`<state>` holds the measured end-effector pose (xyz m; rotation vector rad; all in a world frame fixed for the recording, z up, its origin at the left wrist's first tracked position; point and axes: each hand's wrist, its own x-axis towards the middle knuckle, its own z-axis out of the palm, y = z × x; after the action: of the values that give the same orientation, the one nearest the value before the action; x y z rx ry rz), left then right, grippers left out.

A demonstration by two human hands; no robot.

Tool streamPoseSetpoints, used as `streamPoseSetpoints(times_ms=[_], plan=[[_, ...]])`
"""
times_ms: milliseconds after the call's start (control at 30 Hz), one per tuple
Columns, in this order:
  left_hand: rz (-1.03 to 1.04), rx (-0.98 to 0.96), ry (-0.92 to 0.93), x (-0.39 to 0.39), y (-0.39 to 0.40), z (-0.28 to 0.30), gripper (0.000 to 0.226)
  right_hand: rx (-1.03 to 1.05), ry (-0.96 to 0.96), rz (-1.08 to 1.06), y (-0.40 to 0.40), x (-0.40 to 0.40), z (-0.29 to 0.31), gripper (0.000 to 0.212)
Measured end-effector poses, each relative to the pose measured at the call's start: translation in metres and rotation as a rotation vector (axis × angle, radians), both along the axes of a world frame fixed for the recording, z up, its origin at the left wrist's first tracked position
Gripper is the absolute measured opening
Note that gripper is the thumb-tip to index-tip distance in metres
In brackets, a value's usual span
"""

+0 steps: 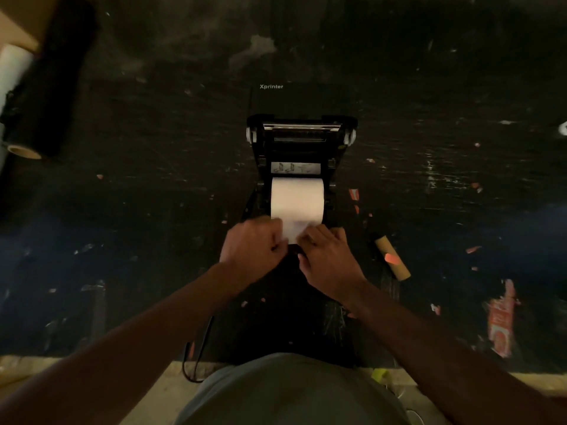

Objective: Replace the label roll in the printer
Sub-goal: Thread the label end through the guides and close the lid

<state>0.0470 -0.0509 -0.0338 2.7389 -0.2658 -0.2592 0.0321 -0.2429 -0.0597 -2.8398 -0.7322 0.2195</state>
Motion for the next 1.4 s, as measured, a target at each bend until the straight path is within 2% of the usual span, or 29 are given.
streamPoseSetpoints(times_ms=[67,167,233,467,700,800,967,1100,1400], plan=[[-0.134,-0.112,-0.031,-0.023,-0.003,-0.005,0.013,0.007,0.007,0.014,-0.001,0.002,0.001,0.026],[-0.175,-0.064,0.027,-0.035,-0.002,-0.015,0.046,0.0,0.015,0.052,-0.002,0.003,0.002,0.023],[-0.201,-0.013,0.038,-0.035,0.0,-0.016,0.05,-0.012,0.009,0.082,-0.003,0.003,0.002,0.021],[-0.265,-0.004,-0.001,-0.024,0.003,-0.005,0.03,-0.034,0.05,0.186,-0.005,0.007,0.01,0.011],[-0.291,-0.09,0.022,-0.019,0.005,0.004,0.023,0.122,0.208,0.13,-0.013,0.015,0.023,0.025],[-0.302,-0.124,0.005,-0.02,0.006,0.005,0.022,0.071,0.209,0.14,-0.014,0.01,0.024,0.03],[-0.293,-0.162,-0.022,-0.026,0.007,0.002,0.021,0.127,0.195,0.083,-0.015,-0.001,0.024,0.016],[-0.23,-0.209,-0.056,-0.037,0.006,-0.001,0.018,0.083,0.129,0.035,-0.017,-0.01,0.025,0.018],[-0.178,-0.256,-0.096,-0.064,0.005,0.002,0.02,0.181,0.155,0.019,-0.023,-0.036,0.033,0.024]])
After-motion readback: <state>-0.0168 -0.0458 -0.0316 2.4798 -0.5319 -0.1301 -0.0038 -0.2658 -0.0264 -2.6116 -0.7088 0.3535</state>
